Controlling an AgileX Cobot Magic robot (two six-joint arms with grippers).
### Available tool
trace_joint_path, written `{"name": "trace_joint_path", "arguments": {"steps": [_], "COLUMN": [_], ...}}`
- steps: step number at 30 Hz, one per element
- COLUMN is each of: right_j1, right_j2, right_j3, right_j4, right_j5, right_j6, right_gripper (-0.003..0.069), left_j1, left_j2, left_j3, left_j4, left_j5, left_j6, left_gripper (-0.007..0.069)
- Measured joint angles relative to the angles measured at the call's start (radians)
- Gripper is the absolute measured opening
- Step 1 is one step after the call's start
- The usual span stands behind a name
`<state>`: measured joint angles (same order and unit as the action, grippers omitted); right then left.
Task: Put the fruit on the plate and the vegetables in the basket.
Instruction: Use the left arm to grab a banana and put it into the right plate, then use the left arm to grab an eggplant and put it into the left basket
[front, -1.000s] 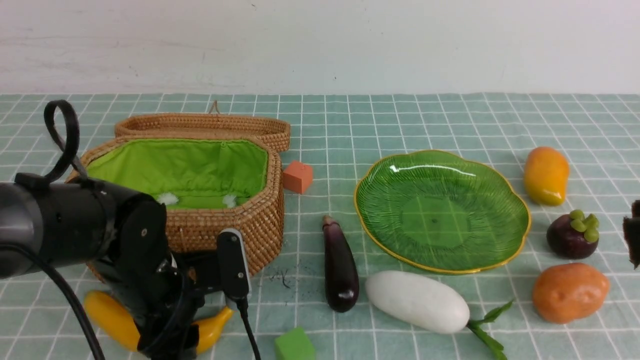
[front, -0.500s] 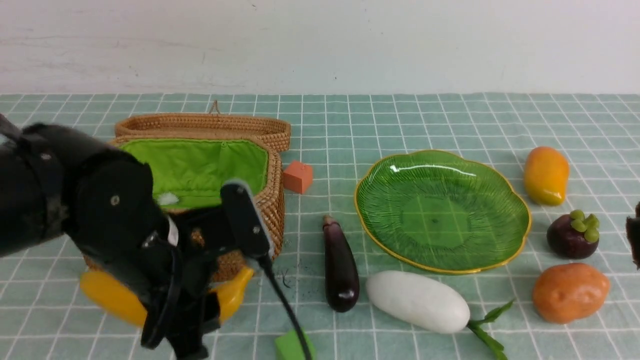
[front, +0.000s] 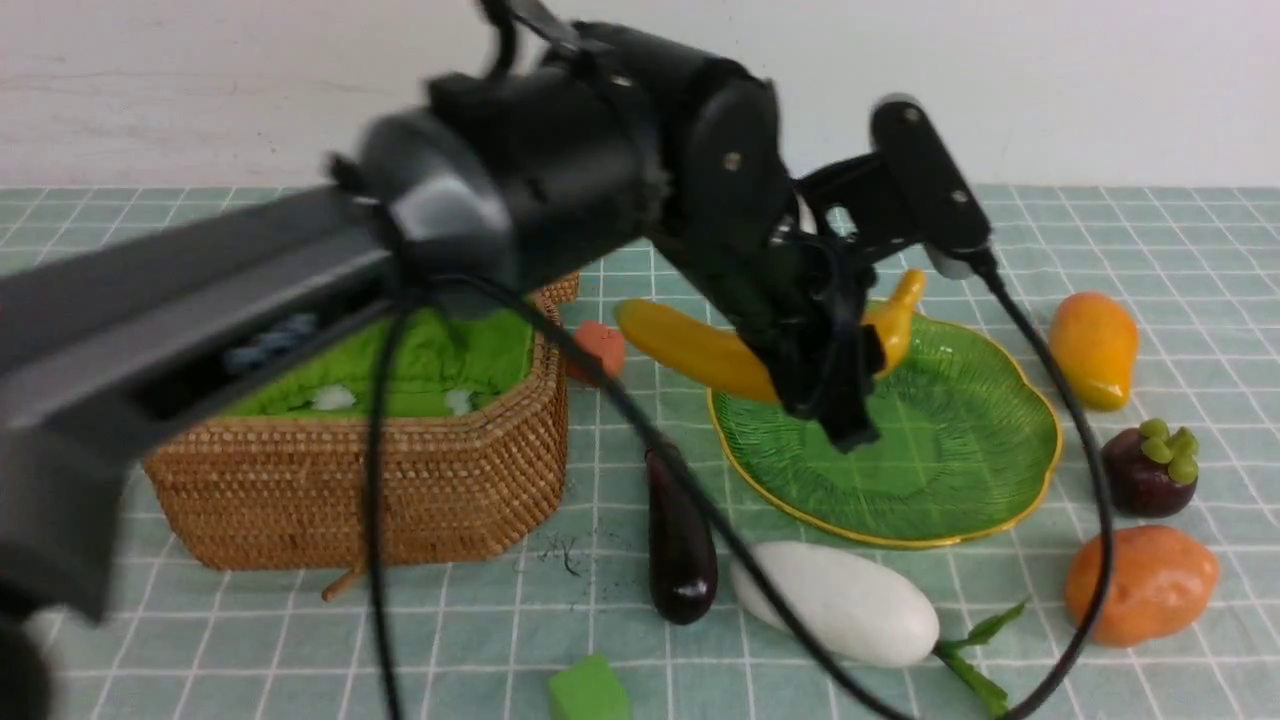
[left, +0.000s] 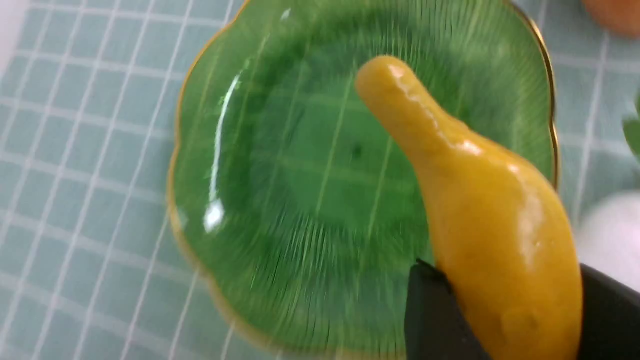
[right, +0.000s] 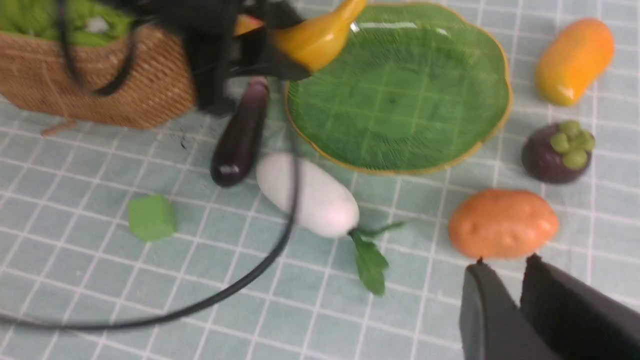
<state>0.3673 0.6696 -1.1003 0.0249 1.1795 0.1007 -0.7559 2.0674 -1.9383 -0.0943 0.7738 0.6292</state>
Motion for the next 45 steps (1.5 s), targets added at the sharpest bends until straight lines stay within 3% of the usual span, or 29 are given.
{"name": "trace_joint_path", "arguments": {"steps": [6,11,14,19,23,26,29,30,31,33,34,35,36,40,45], "right_j1": [0.0,0.0,0.0,0.0,0.0,0.0,0.0,0.0,0.0,0.0,0.0,0.0,0.0,0.0,0.0], "right_j2": [-0.057,-0.086,-0.091,-0.091,-0.091,-0.091,-0.091,-0.091,-0.091,-0.091,-0.091,-0.091,-0.092,-0.108,-0.136], "right_j3": [0.0,0.0,0.0,0.0,0.0,0.0,0.0,0.0,0.0,0.0,0.0,0.0,0.0,0.011,0.049], "right_j4": [-0.008,-0.013,-0.015,-0.015,-0.015,-0.015,-0.011,-0.01,-0.006,0.001,0.004,0.012,0.015,0.033,0.041], "right_j5": [0.046,0.048,0.049,0.052,0.052,0.046,0.04,0.04,0.039,0.037,0.037,0.037,0.037,0.036,0.025], "right_j6": [0.001,0.0,-0.012,-0.019,-0.037,-0.042,-0.046,-0.046,-0.046,-0.047,-0.048,-0.05,-0.053,-0.079,-0.101], "right_gripper": [0.0123,0.0123,0.0125,0.0125,0.0125,0.0125,0.0125,0.0125,0.0126,0.0127,0.0127,0.0127,0.0127,0.0128,0.0128], "left_j1": [0.0,0.0,0.001,0.002,0.002,0.002,0.0,0.0,0.0,0.001,0.001,0.001,0.001,0.001,0.001], "left_j2": [0.261,0.342,0.365,0.36,0.308,0.228,0.134,0.128,0.081,0.02,0.015,-0.037,-0.058,-0.111,-0.06], "left_j3": [-0.258,-0.293,-0.294,-0.295,-0.295,-0.295,-0.297,-0.296,-0.297,-0.28,-0.276,-0.224,-0.201,-0.032,0.056], "left_j4": [-0.043,-0.073,-0.087,-0.135,-0.139,-0.098,0.02,0.038,0.094,0.167,0.172,0.195,0.195,0.175,0.187], "left_j5": [-0.006,-0.078,-0.091,-0.088,0.028,0.168,0.356,0.379,0.433,0.46,0.46,0.46,0.46,0.46,0.458], "left_j6": [0.025,0.069,0.078,0.079,0.002,-0.18,-0.515,-0.562,-0.706,-0.852,-0.86,-0.906,-0.917,-0.936,-0.98], "left_gripper": [0.0302,0.0303,0.0367,0.0596,0.0639,0.0594,0.044,0.0428,0.0328,0.015,0.015,0.0027,0.0003,-0.0003,0.0146]}}
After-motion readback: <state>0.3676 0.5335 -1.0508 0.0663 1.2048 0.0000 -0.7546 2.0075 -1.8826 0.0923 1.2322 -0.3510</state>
